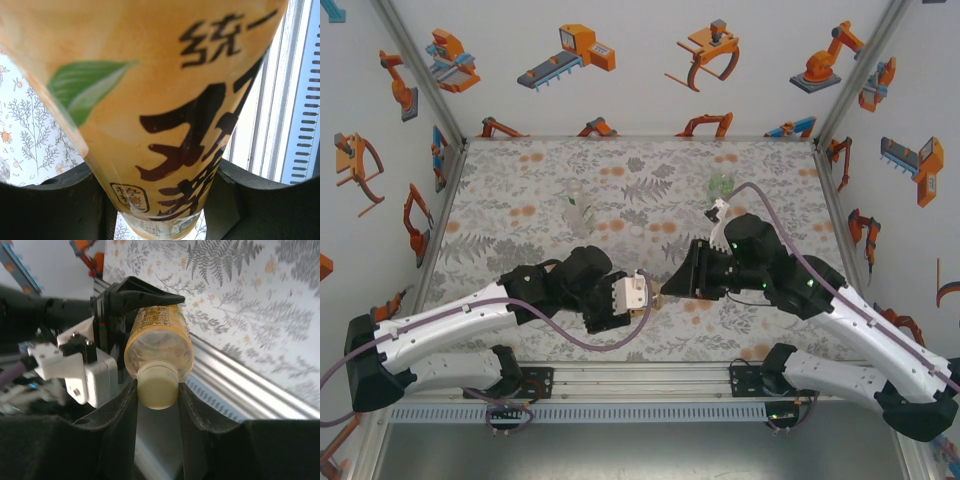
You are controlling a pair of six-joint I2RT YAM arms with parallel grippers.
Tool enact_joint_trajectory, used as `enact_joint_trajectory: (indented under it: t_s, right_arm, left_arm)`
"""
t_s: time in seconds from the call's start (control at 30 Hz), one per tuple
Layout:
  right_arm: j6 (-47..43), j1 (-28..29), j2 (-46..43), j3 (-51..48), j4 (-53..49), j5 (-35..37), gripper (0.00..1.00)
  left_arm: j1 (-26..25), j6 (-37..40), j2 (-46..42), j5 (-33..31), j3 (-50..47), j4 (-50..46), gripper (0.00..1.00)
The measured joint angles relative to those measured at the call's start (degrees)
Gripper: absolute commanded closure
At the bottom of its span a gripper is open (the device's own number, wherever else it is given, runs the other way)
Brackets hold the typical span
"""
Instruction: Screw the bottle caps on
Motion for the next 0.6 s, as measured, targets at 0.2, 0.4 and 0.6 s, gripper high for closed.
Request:
enact_joint_trajectory:
  t_s: [0.2,0.4,0.6]
  right_arm:
    - [11.39,0.0,-0.61,0.02,-2.19,2.12,0.83]
    - [9.94,0.11,-0.55,2.1,-3.63,4.74,0.47]
    - [-1.66,0.0,-0.55,6.51,-3.78,7.1,0.42]
  left_arm:
    - [-0.02,0.0,0.0,-0.09,0.02,0.63,1.0]
    - [-0.13,0.22,0.0,0.31,0.04,2.6,1.0]
    - [-0.81,0.26,0.0,1.55,0.09,3.96,1.0]
